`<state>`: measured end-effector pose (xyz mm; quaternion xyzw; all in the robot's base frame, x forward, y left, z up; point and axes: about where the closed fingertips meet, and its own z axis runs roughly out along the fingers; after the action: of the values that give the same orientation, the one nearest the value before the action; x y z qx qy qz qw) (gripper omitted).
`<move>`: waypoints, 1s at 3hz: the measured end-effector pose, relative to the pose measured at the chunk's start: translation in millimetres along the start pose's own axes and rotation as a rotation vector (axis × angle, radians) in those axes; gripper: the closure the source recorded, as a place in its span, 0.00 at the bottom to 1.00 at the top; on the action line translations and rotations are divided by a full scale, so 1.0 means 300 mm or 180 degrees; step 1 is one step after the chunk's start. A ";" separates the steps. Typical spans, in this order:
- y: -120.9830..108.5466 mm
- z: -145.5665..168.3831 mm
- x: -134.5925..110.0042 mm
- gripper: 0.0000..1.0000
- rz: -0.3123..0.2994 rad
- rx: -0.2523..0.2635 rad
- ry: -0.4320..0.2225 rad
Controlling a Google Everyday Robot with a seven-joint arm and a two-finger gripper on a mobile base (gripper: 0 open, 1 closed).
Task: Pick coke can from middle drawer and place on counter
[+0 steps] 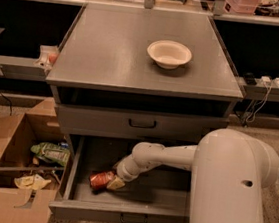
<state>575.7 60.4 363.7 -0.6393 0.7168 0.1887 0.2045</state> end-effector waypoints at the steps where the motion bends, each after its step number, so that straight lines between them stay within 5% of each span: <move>1: 0.000 0.001 0.000 0.65 0.0000 -0.0001 0.0000; 2: 0.040 -0.122 -0.013 0.96 -0.0056 0.0181 -0.0222; 3: 0.122 -0.279 -0.050 1.00 -0.0123 0.0444 -0.0570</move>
Offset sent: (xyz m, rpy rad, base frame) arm -0.0237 -0.0349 0.0582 0.1094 -0.1083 -0.0412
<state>536.5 32.6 442.8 -0.6178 0.6946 0.1908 0.3153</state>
